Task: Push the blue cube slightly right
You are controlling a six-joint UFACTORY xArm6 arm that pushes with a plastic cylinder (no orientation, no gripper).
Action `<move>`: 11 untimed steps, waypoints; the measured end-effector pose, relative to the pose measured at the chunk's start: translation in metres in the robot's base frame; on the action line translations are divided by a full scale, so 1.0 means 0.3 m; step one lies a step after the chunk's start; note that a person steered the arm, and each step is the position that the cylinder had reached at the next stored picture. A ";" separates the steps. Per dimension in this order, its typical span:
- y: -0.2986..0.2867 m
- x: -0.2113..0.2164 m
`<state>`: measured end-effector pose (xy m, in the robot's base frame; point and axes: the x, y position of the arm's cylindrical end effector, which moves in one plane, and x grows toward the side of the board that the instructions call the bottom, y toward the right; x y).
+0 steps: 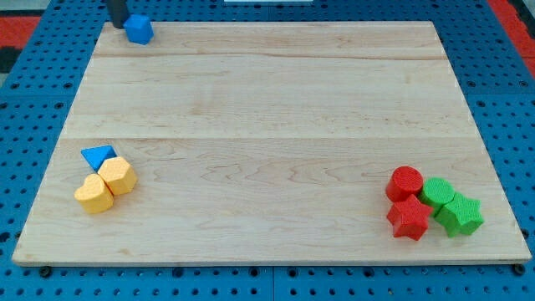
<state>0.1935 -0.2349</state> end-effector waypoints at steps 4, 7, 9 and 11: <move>0.058 0.090; 0.478 0.119; 0.588 0.138; 0.584 0.169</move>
<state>0.2441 -0.0597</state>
